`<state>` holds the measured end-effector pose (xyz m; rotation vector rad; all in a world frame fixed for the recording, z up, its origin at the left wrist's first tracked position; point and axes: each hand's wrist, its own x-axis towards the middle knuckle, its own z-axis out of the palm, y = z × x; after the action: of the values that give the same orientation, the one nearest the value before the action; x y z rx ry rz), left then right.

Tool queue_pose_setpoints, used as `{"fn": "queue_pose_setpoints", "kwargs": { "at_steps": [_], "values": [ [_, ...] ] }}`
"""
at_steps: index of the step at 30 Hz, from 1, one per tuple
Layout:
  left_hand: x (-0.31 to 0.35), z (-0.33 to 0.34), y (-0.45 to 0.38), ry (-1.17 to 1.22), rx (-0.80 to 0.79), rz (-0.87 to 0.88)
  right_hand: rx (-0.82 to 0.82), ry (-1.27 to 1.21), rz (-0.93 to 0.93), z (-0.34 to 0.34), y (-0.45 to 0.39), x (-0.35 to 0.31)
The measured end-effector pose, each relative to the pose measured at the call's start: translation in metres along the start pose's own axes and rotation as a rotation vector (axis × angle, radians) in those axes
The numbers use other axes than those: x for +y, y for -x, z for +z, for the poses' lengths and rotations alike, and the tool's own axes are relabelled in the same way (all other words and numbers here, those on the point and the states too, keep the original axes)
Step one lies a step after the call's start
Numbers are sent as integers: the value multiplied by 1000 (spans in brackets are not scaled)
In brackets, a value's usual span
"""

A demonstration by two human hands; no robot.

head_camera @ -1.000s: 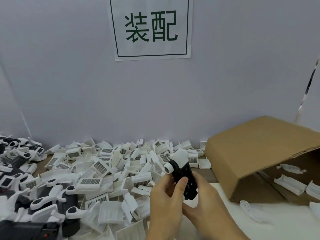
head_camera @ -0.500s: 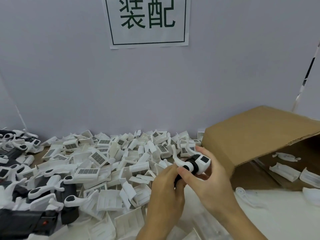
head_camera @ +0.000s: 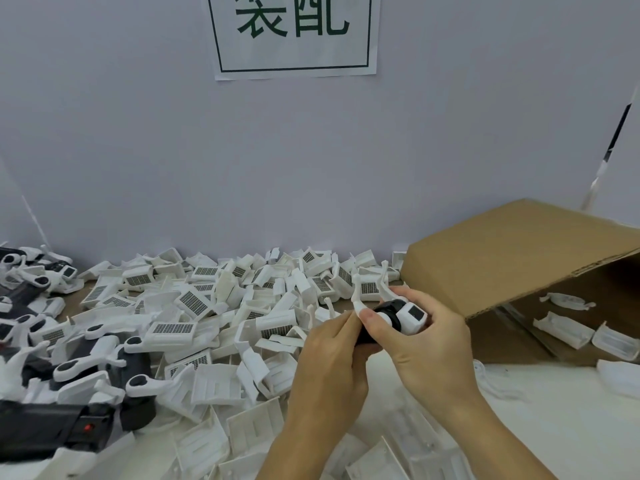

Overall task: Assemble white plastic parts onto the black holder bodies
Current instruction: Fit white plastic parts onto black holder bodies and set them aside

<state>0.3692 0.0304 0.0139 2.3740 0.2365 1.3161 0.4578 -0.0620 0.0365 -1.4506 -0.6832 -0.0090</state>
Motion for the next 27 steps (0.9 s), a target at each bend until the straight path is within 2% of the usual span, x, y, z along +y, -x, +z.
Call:
{"fn": "queue_pose_setpoints", "kwargs": {
  "at_steps": [4, 6, 9, 13, 16, 18, 19, 24, 27],
  "values": [
    [2, 2, 0, -16, 26, 2, 29, -99, 3, 5, 4, -1],
    [0, 3, 0, -29, 82, -25, -48, -166, 32, 8, 7, -1],
    [1, 3, -1, 104, 155, -186, -207, -149, 80, 8, 9, 0],
    [0, -5, -9, 440, 345, -572, -201, -106, 166, 5, 8, 0],
    [-11, -15, -12, 1000, 493, -870, -168, -70, 211, 3, 4, 0],
    [-15, -23, -15, 1289, 550, -942, -163, -48, 221, 3, 3, 1],
    [-15, -26, -16, 1333, 534, -954, -163, -36, 226, 3, 3, 2],
    [-10, -23, -18, 1166, 393, -1037, -219, 25, 287, 5, 3, 4],
    [-11, -20, -16, 1200, 338, -1049, -267, 77, 322, 7, 4, 7]
  ]
}}
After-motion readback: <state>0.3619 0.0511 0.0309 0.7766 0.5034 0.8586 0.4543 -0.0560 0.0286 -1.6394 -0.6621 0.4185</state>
